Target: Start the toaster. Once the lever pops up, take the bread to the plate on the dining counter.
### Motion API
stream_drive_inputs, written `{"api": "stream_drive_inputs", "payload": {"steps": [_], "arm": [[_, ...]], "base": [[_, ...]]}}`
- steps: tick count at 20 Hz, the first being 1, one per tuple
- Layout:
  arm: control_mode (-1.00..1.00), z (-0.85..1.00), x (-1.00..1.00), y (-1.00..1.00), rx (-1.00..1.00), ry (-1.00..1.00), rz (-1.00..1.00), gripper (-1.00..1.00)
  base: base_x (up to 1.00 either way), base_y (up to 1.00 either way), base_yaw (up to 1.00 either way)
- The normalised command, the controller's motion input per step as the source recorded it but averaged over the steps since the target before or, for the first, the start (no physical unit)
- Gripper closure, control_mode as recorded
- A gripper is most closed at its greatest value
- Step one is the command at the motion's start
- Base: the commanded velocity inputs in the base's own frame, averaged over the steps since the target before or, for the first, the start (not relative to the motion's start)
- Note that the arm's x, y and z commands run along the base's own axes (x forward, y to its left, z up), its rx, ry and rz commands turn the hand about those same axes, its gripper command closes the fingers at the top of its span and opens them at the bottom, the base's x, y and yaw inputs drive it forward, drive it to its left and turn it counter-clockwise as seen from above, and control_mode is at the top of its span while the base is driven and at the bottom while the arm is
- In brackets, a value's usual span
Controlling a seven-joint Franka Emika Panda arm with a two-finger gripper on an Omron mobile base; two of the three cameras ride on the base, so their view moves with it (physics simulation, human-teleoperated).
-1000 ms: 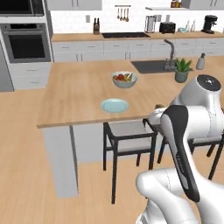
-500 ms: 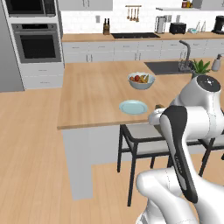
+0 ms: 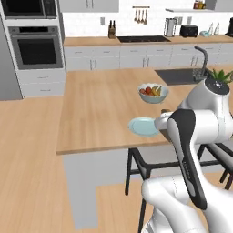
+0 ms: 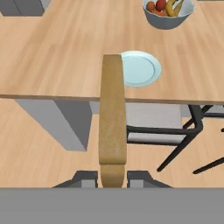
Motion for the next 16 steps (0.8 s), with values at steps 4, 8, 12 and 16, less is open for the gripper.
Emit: {"api": "stream_drive_inputs", "payload": {"steps": [4, 8, 12, 16], "arm": [[1.0, 0.0, 0.0, 0.0, 0.0, 0.0, 0.0, 1.0], [1.0, 0.0, 0.0, 0.0, 0.0, 0.0, 0.0, 1.0], [1.0, 0.0, 0.0, 0.0, 0.0, 0.0, 0.0, 1.0], [1.0, 0.0, 0.0, 0.0, 0.0, 0.0, 0.0, 1.0]], "base": [[0.41, -0.11, 0.0], [0.43, -0.08, 0.0], [0.45, -0.01, -0.02], [0.35, 0.0, -0.16]]}}
